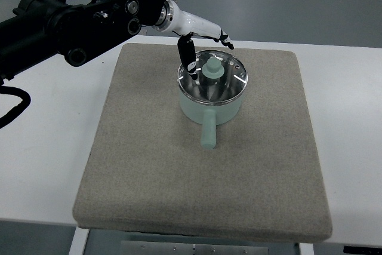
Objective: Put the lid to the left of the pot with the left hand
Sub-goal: 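Reach the left hand over the pot and lower fingers beside the lid knob, then close the left hand fingers around the mint-green lid knob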
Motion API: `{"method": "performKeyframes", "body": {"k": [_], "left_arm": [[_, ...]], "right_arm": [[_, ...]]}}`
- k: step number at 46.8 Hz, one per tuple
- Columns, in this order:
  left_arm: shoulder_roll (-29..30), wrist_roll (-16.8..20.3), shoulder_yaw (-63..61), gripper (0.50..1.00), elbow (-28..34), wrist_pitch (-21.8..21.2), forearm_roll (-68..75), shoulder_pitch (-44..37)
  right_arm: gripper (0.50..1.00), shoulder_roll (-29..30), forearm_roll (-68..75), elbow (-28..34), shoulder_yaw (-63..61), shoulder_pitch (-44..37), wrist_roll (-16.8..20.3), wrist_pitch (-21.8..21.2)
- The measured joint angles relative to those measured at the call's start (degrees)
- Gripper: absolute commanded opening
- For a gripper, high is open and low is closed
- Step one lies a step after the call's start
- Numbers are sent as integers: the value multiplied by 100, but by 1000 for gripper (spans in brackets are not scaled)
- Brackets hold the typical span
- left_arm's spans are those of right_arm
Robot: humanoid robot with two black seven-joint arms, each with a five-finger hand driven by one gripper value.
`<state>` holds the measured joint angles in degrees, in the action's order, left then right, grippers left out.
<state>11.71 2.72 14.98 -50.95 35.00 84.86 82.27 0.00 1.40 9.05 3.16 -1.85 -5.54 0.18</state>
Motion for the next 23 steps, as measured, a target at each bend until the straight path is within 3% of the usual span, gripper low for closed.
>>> {"method": "performKeyframes", "body": {"k": [7,14,23], "left_arm": [[-46,4,1,964,-16,0,13,16],[-54,8,4,859,-28,0,14,35],[-48,10,0,821,-21,0,101,35]], "right_arm": [[924,0,0,0,0,2,0,0],[924,0,0,0,0,1,0,0],[924,0,0,-1,0,1,0,0]]}}
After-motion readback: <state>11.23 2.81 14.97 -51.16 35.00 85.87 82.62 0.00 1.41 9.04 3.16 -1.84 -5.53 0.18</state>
